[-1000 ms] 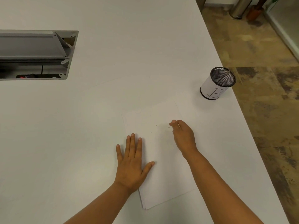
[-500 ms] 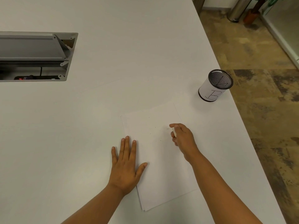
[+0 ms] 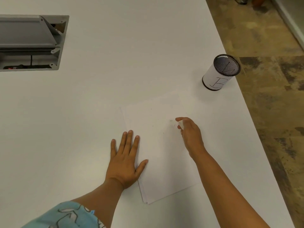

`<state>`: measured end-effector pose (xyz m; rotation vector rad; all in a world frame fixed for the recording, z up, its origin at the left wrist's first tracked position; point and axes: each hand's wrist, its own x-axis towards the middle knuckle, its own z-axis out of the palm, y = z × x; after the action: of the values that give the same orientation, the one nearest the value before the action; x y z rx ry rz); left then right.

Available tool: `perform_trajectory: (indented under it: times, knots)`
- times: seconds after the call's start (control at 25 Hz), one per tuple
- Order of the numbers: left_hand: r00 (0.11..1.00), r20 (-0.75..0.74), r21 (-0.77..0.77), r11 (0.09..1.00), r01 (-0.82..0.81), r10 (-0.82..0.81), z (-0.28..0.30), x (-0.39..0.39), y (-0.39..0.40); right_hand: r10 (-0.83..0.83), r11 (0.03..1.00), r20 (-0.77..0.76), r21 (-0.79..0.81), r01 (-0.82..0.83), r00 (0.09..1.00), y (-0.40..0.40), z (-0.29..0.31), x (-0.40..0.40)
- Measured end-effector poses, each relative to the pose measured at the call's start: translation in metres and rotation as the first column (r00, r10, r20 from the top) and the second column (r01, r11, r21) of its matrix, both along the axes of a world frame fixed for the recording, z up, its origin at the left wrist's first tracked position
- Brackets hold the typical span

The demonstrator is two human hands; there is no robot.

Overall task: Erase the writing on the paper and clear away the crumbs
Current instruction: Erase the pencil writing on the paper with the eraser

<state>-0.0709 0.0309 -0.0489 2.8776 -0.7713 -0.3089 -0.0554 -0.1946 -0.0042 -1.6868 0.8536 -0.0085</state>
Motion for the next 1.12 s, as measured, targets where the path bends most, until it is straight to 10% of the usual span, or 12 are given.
perform_trajectory:
  times: [0.28,0.44,0.6,0.8,1.0,1.12]
  knots:
    - [1.000,0.014,0.012,1.000,0.013,-0.013,-0.004,0.000,0.001,0.317,0.792,0.103,-0.576,-0.203,0.943,0.049,-0.028,-0.038]
    - [1.000,0.015,0.011,1.000,0.026,-0.026,-0.004,0.000,0.001,0.030,0.861,0.137,-0.507,0.044,0.990,0.016,-0.029,-0.014]
    - [1.000,0.016,0.012,1.000,0.016,-0.016,-0.002,0.000,0.000,0.317,0.813,0.134,-0.549,-0.196,0.939,0.053,-0.033,-0.034]
    - [1.000,0.017,0.015,1.000,0.013,-0.013,-0.003,0.000,0.001,0.084,0.852,0.132,-0.523,-0.003,0.988,0.019,-0.026,-0.004]
    - [1.000,0.006,0.002,1.000,0.000,0.000,-0.004,0.000,0.001,0.432,0.739,0.106,-0.611,-0.284,0.896,0.060,-0.029,-0.013]
    - [1.000,-0.012,-0.001,1.000,-0.002,0.002,-0.004,0.001,0.000,0.344,0.768,0.118,-0.607,-0.206,0.932,0.057,-0.032,0.003]
